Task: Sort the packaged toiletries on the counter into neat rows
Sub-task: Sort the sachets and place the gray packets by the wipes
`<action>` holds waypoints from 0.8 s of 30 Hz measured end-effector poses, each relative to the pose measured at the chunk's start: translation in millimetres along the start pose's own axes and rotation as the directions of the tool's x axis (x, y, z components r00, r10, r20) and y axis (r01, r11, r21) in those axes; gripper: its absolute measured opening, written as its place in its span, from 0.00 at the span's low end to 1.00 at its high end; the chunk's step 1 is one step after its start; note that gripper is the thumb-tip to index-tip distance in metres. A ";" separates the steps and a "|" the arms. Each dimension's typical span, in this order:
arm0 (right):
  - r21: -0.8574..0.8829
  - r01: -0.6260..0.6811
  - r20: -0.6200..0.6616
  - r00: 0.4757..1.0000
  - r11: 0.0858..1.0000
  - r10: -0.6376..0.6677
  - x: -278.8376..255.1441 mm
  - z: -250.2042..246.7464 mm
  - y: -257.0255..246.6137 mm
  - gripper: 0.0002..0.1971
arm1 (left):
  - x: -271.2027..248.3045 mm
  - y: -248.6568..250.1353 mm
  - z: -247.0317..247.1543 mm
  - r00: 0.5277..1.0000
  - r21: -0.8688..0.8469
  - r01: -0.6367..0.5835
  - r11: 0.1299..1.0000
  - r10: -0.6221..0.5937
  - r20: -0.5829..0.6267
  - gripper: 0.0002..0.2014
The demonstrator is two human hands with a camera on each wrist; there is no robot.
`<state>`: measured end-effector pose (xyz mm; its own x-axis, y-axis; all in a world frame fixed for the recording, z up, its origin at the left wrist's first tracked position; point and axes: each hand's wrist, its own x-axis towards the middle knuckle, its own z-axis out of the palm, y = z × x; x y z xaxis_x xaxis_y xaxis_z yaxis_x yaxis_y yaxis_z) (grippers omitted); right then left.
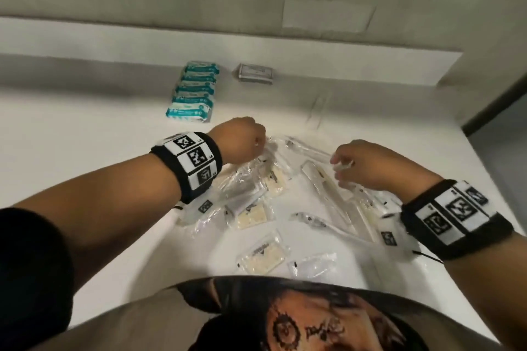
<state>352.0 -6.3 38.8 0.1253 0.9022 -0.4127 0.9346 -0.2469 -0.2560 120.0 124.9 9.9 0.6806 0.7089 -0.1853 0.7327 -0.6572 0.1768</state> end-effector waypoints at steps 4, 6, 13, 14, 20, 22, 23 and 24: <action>-0.281 -0.013 0.150 0.987 0.960 0.058 -31.2 31.2 1.7 0.23 | -28.0 11.3 1.4 0.979 0.171 0.173 0.970 -0.188 0.074 0.17; -0.339 -0.027 0.053 0.997 0.940 0.047 -34.5 39.7 1.3 0.17 | -41.8 8.3 1.1 0.958 0.186 0.253 0.950 -0.272 0.086 0.18; -0.252 0.307 -0.098 0.935 0.918 -0.340 -23.8 46.7 -53.7 0.15 | -75.8 -3.1 9.2 0.883 -0.025 0.403 0.915 -0.382 0.274 0.27; -0.213 0.385 -0.036 0.916 0.898 -0.401 -22.2 49.1 -69.0 0.15 | -77.6 -2.1 11.5 0.883 -0.053 0.413 0.909 -0.386 0.266 0.25; -0.369 0.445 -0.021 0.874 0.816 -0.486 -1.1 69.3 -97.5 0.17 | -84.7 -15.1 27.0 0.885 -0.230 0.463 0.856 -0.431 0.177 0.14; -0.316 0.415 -0.084 0.883 0.853 -0.461 1.2 64.7 -99.5 0.15 | -87.5 -20.1 32.7 0.874 -0.228 0.485 0.844 -0.463 0.145 0.18; -0.299 0.424 -0.097 0.878 0.855 -0.470 2.5 63.2 -101.8 0.16 | -88.7 -21.6 34.7 0.869 -0.244 0.494 0.834 -0.476 0.132 0.19; -0.314 0.427 -0.087 0.877 0.848 -0.473 3.8 62.6 -104.7 0.17 | -88.4 -23.0 36.4 0.867 -0.253 0.498 0.829 -0.482 0.125 0.19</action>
<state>233.8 0.8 9.3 -0.3036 0.9384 -0.1648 0.9507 0.2867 -0.1184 43.1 68.1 -13.0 0.2372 0.8995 -0.3669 0.9456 -0.1273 0.2994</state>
